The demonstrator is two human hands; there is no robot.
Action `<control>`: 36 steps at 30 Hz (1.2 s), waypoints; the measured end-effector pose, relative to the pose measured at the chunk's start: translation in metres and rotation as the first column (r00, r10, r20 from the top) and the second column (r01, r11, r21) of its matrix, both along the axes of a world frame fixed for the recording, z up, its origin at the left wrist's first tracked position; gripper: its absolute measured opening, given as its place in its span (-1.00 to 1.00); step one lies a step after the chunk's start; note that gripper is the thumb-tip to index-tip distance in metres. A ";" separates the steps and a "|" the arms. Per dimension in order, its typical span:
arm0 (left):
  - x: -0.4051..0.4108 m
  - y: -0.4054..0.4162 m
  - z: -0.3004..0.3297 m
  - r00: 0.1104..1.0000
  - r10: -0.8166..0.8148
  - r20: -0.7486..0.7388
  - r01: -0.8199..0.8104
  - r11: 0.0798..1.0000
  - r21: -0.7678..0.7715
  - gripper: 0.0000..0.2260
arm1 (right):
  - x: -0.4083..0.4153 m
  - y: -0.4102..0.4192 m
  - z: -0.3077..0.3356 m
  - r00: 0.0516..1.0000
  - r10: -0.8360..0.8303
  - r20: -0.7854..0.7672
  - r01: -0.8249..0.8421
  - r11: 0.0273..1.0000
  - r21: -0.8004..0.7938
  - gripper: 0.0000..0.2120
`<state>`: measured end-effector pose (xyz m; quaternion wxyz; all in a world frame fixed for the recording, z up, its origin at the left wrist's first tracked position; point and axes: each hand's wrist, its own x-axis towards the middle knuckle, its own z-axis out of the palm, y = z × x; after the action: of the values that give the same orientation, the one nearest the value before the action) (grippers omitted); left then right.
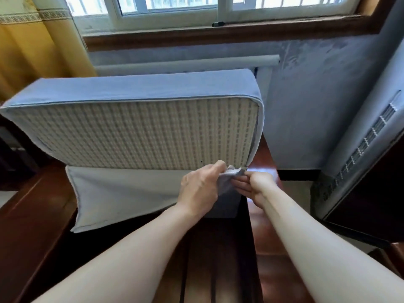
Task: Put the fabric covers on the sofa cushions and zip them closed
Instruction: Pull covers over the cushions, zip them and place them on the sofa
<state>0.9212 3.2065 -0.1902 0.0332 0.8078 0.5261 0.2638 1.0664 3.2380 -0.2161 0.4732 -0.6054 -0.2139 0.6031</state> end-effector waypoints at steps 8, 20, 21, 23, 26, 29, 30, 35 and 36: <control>0.035 0.018 0.033 1.000 0.009 -0.028 -0.009 1.000 -0.014 -0.81 | 0.021 -0.010 0.032 0.848 -0.008 0.530 -0.190 0.929 0.318 -0.84; 0.072 0.065 0.067 0.996 0.078 -0.051 -0.066 0.976 0.206 -0.75 | 0.053 0.019 0.064 0.795 -0.274 0.542 -0.160 0.767 0.622 -0.79; 0.074 0.070 0.066 0.996 0.076 -0.050 -0.065 0.977 0.202 -0.79 | 0.054 0.023 0.064 0.782 -0.279 0.557 -0.177 0.758 0.628 -0.81; 0.076 0.079 0.066 0.997 0.075 -0.021 -0.070 0.982 0.173 -0.83 | 0.055 0.032 0.064 0.772 -0.300 0.561 -0.182 0.741 0.647 -0.86; 0.076 0.092 0.070 0.997 0.081 0.019 -0.083 0.979 0.186 -0.85 | 0.054 0.047 0.068 0.753 -0.340 0.564 -0.172 0.725 0.667 -0.91; 0.075 0.111 0.072 0.999 0.045 0.025 -0.050 0.949 0.313 -0.83 | 0.050 0.061 0.072 0.735 -0.389 0.555 -0.154 0.702 0.695 -0.94; 0.074 0.117 0.070 0.999 0.044 0.024 -0.049 0.934 0.354 -0.83 | 0.048 0.065 0.072 0.735 -0.406 0.544 -0.138 0.695 0.705 -0.95; 0.077 0.131 0.065 0.998 0.008 0.062 -0.031 0.922 0.386 -0.81 | 0.043 0.080 0.067 0.723 -0.501 0.476 -0.073 0.630 0.773 -0.92; 0.078 0.133 0.062 0.997 0.000 0.084 -0.032 0.924 0.382 -0.81 | 0.042 0.083 0.064 0.712 -0.525 0.467 -0.064 0.613 0.787 -0.92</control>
<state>0.9995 3.3394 -0.1284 -0.1058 0.7829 0.4692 0.3946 1.1087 3.3208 -0.1520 0.6519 -0.5452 -0.5109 0.1292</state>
